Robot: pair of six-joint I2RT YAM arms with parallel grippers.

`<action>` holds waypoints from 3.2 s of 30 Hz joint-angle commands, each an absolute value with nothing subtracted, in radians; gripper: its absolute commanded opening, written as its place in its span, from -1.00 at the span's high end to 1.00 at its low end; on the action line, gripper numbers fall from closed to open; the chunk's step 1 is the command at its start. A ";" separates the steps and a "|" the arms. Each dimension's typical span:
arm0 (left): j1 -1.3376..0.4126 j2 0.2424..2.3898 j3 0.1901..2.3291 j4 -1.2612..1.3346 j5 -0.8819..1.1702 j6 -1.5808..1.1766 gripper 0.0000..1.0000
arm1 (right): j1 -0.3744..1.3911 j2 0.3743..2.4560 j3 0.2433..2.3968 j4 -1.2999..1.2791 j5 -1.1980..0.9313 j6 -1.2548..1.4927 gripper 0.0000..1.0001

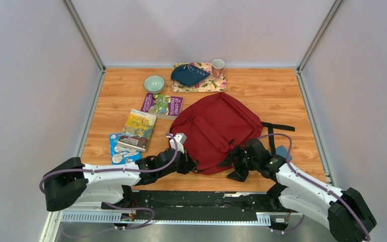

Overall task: Pack the student bag
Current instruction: Unzip the student bag.

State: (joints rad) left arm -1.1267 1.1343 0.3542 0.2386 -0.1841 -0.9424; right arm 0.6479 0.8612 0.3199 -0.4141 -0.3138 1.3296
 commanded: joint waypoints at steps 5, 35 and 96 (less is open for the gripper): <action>-1.134 1.121 0.371 0.281 -0.153 -0.911 1.00 | 0.658 1.026 0.390 -0.226 -0.264 1.378 -0.38; -1.132 0.881 0.465 -0.411 -0.663 -0.713 1.00 | 0.630 1.058 0.557 -0.549 -0.120 0.678 1.00; -1.312 1.086 0.543 0.089 -0.405 -0.584 1.00 | 0.571 0.707 0.467 -0.588 -0.322 1.173 -0.59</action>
State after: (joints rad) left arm -1.3033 1.0805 0.4919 0.0456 -0.4019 -0.6003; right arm 0.5648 0.7456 0.5827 -0.7425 -0.0940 0.9207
